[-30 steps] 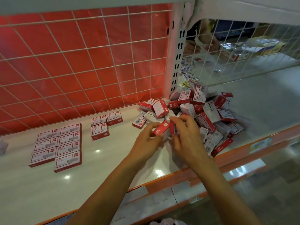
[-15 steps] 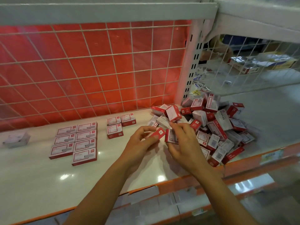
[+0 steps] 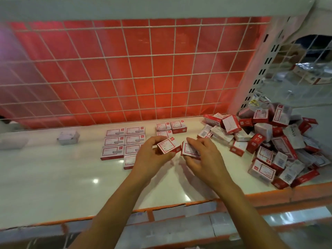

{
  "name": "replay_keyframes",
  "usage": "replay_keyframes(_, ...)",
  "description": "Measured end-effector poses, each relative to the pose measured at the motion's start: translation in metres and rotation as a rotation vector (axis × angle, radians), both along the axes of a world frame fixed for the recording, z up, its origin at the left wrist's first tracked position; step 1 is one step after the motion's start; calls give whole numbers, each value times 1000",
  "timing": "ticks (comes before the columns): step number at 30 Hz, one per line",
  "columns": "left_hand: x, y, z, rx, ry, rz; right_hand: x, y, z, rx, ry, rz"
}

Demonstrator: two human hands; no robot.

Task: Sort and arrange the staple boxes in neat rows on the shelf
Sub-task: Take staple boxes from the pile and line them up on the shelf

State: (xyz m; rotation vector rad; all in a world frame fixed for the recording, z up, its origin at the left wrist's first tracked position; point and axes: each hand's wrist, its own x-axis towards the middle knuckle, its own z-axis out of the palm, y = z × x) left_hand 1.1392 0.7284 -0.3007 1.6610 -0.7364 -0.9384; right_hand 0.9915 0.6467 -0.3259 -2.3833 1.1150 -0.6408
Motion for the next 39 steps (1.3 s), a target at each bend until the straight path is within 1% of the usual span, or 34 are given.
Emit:
replay_keyframes(6, 38, 30, 1, -14, -82, 53, 40, 17, 5, 23, -21, 75)
replay_keyframes(14, 81, 70, -10, -53, -90, 108, 80, 43, 7, 86, -14, 118)
replay_keyframes(18, 95, 85, -15, -39, -84, 120, 92, 53, 4, 129, -57, 155)
replay_keyframes(22, 106, 100, -22, -12, -53, 124, 100, 60, -3, 145, -25, 187)
replay_keyframes(27, 121, 113, -29, 0, -62, 124, 107, 68, -8, 201, -49, 166)
replay_keyframes(30, 129, 121, -28, -7, -67, 148, 113, 72, -7, 198, -52, 157)
replay_keyframes(35, 142, 134, -28, 14, -113, 168, 131, 81, -9, 68, 14, 183)
replay_keyframes(39, 153, 146, -31, 29, -135, 182, 149, 91, -12, 63, 44, 197)
